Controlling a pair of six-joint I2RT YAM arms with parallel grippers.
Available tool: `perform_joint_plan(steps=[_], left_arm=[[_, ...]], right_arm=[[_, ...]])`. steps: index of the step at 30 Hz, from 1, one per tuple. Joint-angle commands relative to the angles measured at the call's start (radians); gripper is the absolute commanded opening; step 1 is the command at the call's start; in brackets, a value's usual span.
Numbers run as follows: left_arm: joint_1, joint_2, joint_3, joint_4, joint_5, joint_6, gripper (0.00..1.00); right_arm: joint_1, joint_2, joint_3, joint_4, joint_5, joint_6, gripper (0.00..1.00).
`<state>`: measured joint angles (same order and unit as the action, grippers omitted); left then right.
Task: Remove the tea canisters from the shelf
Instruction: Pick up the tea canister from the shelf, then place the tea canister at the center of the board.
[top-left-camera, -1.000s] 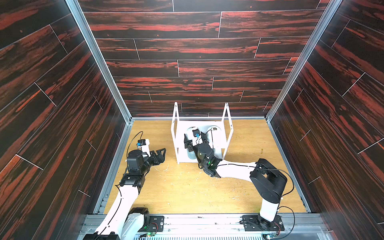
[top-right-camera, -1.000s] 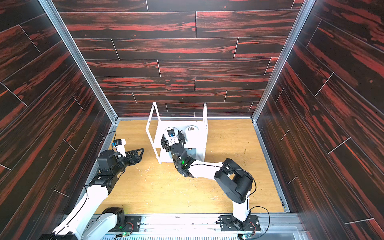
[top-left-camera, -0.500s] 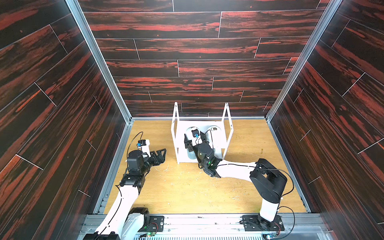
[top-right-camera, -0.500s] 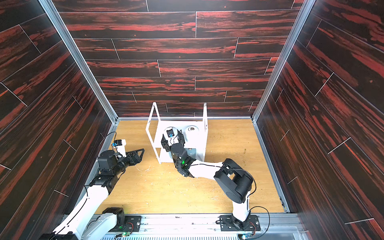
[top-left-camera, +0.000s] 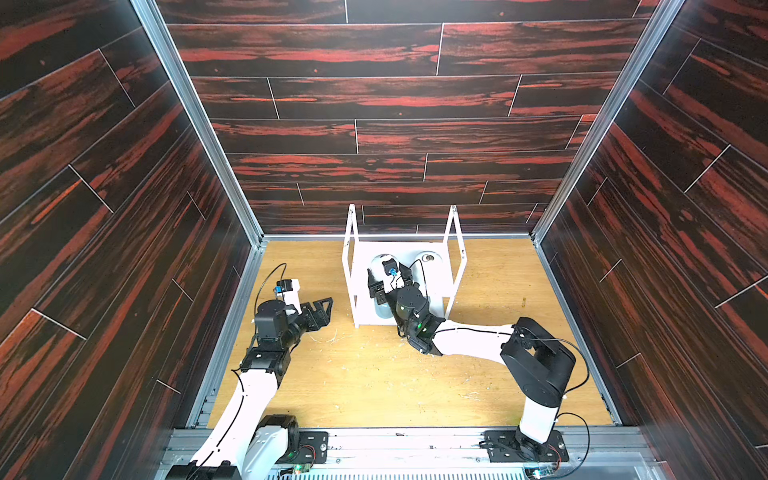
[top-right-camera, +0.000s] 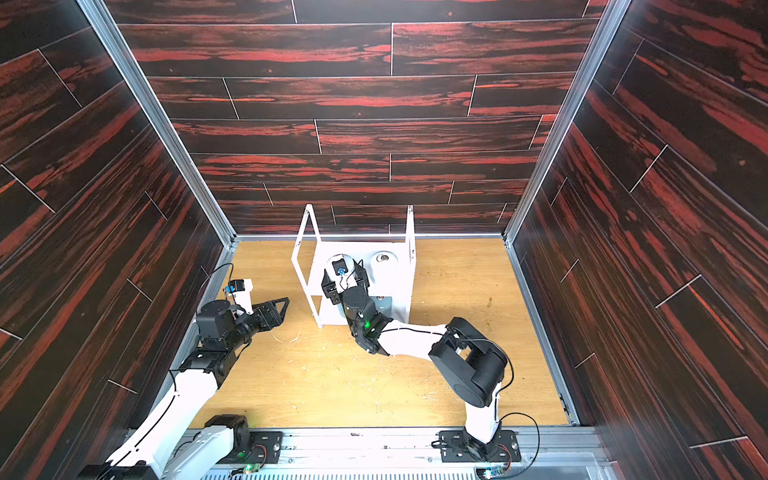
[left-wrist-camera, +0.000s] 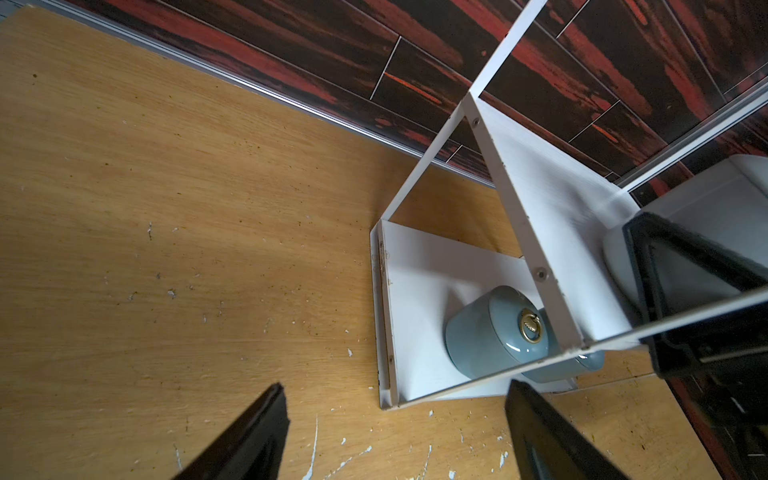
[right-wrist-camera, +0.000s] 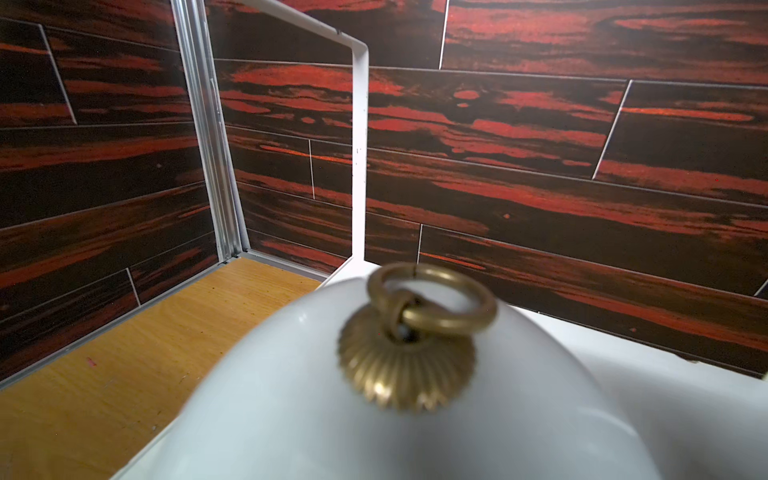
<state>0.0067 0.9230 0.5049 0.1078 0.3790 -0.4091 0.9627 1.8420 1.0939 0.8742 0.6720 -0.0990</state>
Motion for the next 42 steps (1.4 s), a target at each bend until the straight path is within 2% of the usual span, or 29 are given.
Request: perform_joint_plan(steps=[1, 10, 20, 26, 42], left_arm=[[0.004, 0.005, 0.001, 0.026, 0.014, 0.002, 0.86], [0.004, 0.027, 0.007, 0.037, 0.015, -0.004, 0.86], [0.004, 0.023, 0.018, 0.009, 0.016, 0.003, 0.86], [0.004, -0.002, 0.015, -0.011, 0.008, 0.001, 0.86], [0.005, 0.008, 0.015, -0.032, 0.018, 0.019, 0.86]], right_arm=[[0.008, -0.074, -0.026, 0.056, -0.011, -0.008, 0.63], [0.056, -0.213, -0.162, 0.055, -0.018, -0.005, 0.63], [0.156, -0.396, -0.332, 0.054, 0.048, 0.005, 0.62], [0.222, -0.497, -0.451, 0.048, 0.143, 0.045, 0.62], [0.340, -0.656, -0.798, -0.062, 0.404, 0.300, 0.61]])
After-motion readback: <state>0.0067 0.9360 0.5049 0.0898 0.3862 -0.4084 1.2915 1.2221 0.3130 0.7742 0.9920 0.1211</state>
